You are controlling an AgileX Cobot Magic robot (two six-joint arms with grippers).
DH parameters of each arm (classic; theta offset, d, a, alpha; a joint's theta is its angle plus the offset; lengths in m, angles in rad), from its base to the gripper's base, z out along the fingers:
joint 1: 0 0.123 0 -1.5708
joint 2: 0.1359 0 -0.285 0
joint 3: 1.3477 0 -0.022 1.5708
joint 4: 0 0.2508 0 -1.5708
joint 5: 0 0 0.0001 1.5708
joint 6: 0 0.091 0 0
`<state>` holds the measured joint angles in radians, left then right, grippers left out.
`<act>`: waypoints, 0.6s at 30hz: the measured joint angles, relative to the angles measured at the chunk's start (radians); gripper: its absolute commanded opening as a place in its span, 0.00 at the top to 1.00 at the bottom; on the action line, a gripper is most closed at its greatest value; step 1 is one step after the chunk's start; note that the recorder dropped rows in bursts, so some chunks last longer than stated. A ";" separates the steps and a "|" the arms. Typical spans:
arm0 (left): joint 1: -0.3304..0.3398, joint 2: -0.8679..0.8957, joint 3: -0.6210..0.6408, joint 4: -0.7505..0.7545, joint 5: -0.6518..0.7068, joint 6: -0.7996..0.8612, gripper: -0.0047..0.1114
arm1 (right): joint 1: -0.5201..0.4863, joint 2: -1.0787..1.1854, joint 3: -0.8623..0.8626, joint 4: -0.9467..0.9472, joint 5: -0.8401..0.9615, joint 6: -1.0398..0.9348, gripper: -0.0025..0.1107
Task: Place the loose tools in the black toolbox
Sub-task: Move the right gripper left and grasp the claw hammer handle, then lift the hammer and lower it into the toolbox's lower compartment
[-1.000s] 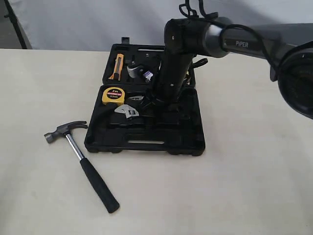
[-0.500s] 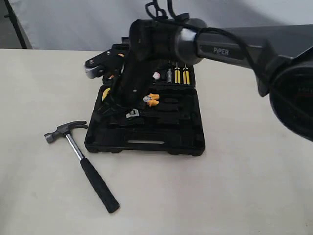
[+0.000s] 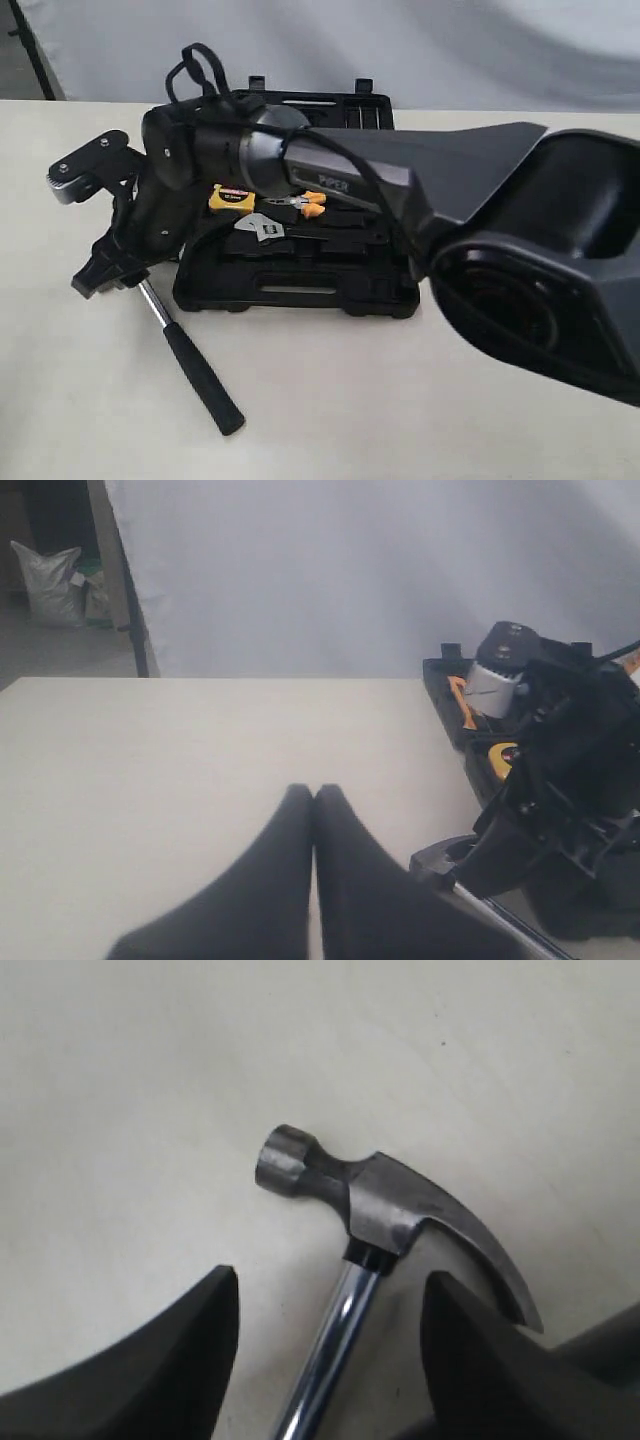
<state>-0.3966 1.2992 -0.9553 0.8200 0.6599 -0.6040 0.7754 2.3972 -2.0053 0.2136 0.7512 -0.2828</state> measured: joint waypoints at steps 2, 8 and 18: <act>0.000 0.000 0.000 0.000 0.000 0.000 0.95 | 0.000 0.039 -0.056 0.000 0.032 0.016 0.51; 0.000 0.000 0.000 0.000 0.000 0.000 0.95 | 0.000 0.120 -0.151 0.000 0.123 0.030 0.62; 0.000 0.000 0.000 0.000 0.000 0.000 0.95 | 0.036 0.129 -0.162 -0.005 0.193 0.021 0.98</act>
<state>-0.3966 1.2992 -0.9553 0.8200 0.6599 -0.6040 0.8114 2.5265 -2.1670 0.2086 0.9440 -0.2622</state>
